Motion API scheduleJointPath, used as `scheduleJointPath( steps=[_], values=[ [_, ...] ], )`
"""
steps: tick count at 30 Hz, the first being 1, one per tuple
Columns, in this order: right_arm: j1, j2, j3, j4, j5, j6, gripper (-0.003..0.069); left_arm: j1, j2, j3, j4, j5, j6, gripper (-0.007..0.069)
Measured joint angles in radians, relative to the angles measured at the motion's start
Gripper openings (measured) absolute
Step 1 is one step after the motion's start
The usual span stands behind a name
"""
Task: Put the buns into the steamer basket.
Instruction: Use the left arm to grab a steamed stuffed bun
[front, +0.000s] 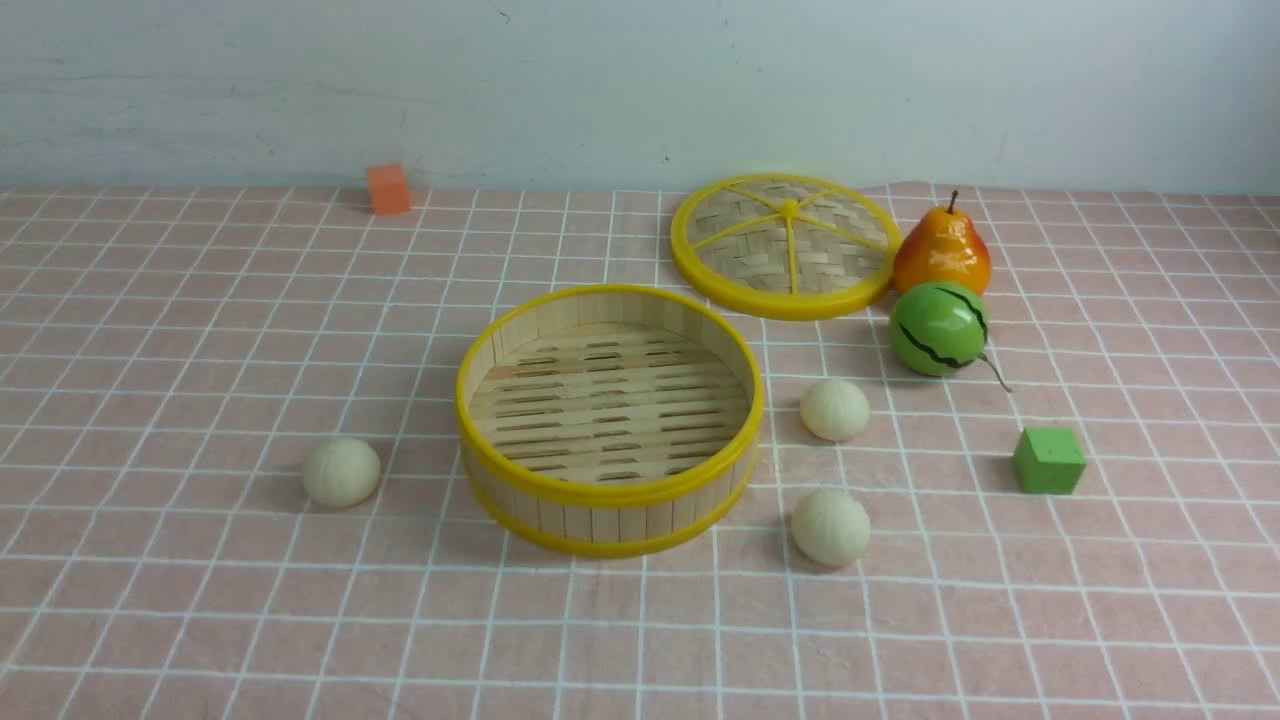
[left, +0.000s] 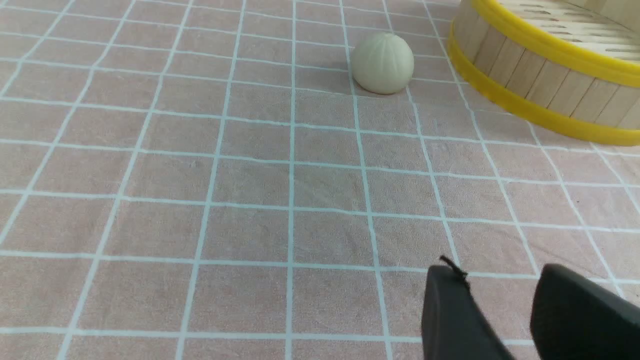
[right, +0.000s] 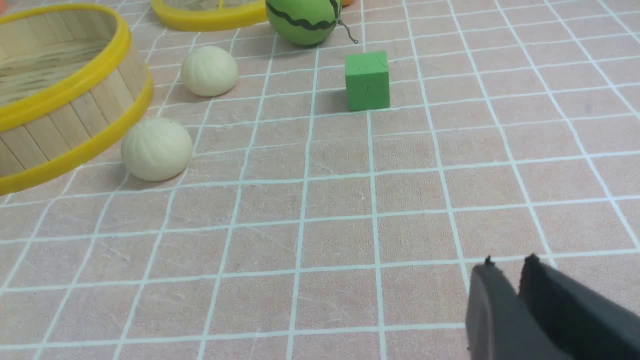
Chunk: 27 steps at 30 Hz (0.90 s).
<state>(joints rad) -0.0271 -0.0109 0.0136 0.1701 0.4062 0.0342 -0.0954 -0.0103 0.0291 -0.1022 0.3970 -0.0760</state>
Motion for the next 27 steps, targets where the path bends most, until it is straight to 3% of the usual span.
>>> scheduleJointPath(
  steps=[27],
  values=[
    [0.0, 0.0, 0.0, -0.001, 0.0, 0.0, 0.011, 0.0, 0.0, 0.0, 0.003, 0.0, 0.0, 0.0237]
  ],
)
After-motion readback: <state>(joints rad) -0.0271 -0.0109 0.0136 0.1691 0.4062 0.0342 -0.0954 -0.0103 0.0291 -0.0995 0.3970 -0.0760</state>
